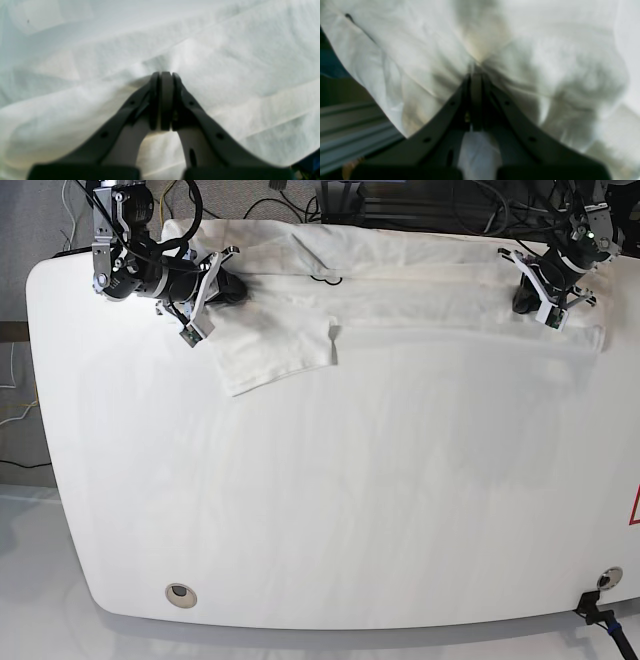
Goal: Fold the T-shirt properly
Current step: 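Open both grippers and release the folded edge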
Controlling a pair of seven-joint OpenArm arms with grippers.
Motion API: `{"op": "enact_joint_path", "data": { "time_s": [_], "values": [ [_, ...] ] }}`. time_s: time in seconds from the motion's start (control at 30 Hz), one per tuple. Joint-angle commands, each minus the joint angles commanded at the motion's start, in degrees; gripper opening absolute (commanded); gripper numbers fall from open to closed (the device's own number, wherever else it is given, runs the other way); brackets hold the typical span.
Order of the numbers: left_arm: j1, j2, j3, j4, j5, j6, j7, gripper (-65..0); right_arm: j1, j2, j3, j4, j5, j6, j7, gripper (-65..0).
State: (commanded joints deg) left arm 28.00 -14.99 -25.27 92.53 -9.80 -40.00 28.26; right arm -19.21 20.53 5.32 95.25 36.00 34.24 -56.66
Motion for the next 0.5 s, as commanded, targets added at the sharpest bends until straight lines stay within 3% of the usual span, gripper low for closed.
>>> {"op": "enact_joint_path", "data": {
  "time_s": [0.3,0.47,0.5],
  "values": [
    [0.0,0.0,0.0,-0.4,0.0,0.0,0.0,-65.0,0.2,0.2,0.0,-0.4,-0.2,0.18,0.2,-65.0],
    [-1.8,0.0,0.0,-0.7,0.1,0.0,0.4,-65.0,4.1,-0.2,0.1,-1.8,-7.7,0.53,0.4,-65.0],
    [-2.3,0.1,0.3,-1.5,0.1,0.0,0.4,-65.0,5.4,-0.2,0.1,-3.0,-8.3,1.32,0.4,-65.0]
  ]
}}
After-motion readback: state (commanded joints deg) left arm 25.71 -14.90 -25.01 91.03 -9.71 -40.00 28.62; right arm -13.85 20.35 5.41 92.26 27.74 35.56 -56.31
